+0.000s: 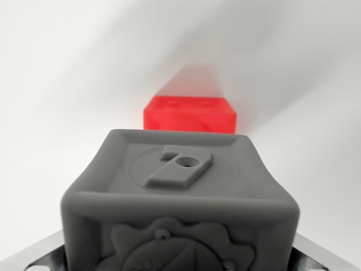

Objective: Destack cube

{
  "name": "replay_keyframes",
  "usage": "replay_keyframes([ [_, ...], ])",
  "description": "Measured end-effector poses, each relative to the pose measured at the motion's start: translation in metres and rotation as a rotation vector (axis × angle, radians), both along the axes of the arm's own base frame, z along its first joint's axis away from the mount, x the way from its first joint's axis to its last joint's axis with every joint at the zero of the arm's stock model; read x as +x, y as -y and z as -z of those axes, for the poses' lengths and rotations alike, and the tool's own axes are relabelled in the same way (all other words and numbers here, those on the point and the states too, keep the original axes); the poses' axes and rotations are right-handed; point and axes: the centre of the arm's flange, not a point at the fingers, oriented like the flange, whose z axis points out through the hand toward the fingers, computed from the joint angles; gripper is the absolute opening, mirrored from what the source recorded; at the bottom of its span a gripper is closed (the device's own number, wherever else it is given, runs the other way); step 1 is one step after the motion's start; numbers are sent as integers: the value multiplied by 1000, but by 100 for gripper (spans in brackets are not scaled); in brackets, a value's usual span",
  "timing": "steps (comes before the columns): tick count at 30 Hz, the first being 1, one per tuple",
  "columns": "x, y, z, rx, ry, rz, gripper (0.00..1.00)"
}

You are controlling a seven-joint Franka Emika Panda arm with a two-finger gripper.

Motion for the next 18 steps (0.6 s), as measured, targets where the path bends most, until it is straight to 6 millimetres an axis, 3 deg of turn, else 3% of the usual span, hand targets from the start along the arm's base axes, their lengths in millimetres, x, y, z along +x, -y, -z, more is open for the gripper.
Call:
replay_keyframes([
  [18,-1,1,-45,-2,3,-1,0],
])
